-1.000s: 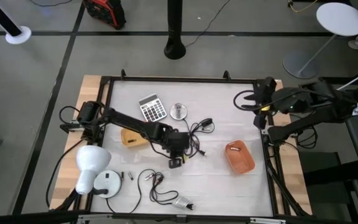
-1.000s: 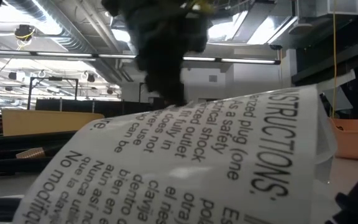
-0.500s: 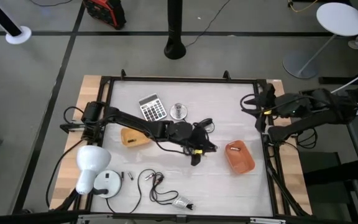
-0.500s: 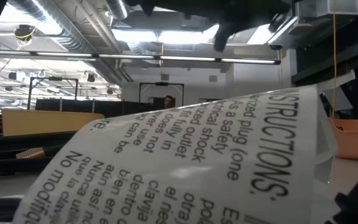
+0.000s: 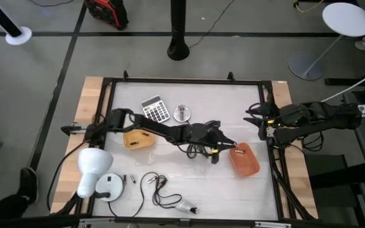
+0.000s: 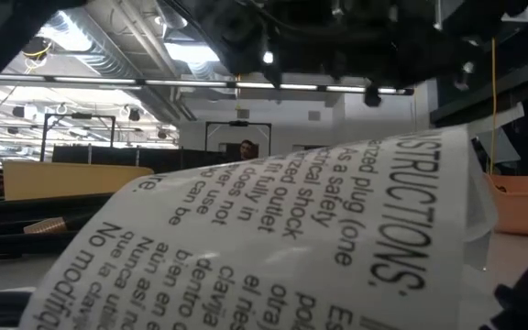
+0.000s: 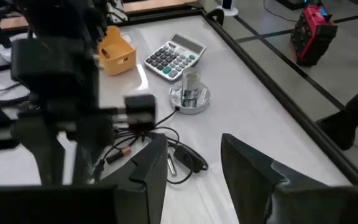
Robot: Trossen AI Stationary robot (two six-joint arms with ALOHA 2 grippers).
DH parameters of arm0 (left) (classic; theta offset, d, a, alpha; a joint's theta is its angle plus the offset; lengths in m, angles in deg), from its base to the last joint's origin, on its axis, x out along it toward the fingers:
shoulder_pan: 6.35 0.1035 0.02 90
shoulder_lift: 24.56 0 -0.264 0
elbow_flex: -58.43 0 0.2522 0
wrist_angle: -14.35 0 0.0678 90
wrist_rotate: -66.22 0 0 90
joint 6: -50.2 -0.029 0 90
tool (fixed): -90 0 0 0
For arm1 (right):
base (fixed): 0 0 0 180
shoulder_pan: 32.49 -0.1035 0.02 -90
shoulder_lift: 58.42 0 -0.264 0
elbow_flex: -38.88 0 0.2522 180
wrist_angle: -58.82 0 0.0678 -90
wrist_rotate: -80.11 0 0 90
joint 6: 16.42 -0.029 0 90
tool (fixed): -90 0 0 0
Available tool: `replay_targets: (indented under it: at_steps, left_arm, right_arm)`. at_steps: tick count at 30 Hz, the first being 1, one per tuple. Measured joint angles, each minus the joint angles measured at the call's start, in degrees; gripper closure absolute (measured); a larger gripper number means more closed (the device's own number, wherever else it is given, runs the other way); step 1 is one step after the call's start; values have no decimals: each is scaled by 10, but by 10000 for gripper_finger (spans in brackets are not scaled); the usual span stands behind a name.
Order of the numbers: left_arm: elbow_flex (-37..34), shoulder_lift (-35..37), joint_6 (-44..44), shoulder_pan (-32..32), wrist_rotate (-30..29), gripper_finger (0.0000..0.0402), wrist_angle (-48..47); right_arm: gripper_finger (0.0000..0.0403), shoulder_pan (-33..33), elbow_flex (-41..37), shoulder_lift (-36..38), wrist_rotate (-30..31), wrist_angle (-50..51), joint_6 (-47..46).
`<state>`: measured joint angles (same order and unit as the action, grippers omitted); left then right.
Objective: Sort batteries
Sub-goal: Put the silver battery into the orange bin
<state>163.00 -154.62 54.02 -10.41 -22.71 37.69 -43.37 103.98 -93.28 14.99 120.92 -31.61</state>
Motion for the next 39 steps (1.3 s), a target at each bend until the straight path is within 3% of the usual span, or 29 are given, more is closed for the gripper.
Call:
replay_targets:
  at_steps: [10,16,24,33,39]
  left_arm:
    - [146,-132,-25,-2,28,345,-6]
    - [178,-171,-39,-6,30,345,-7]
    - [178,-173,-49,-7,22,341,-46]
    - [178,-172,-14,-7,21,252,-69]
    - [176,-120,-16,4,22,239,-142]
  right_arm:
    - [259,0,-72,12,0,-53,4]
    - [259,0,-76,13,0,-54,4]
    - [259,0,-76,12,0,-54,5]
    - [259,0,-76,12,0,-54,5]
    - [259,0,-76,12,-7,-40,5]
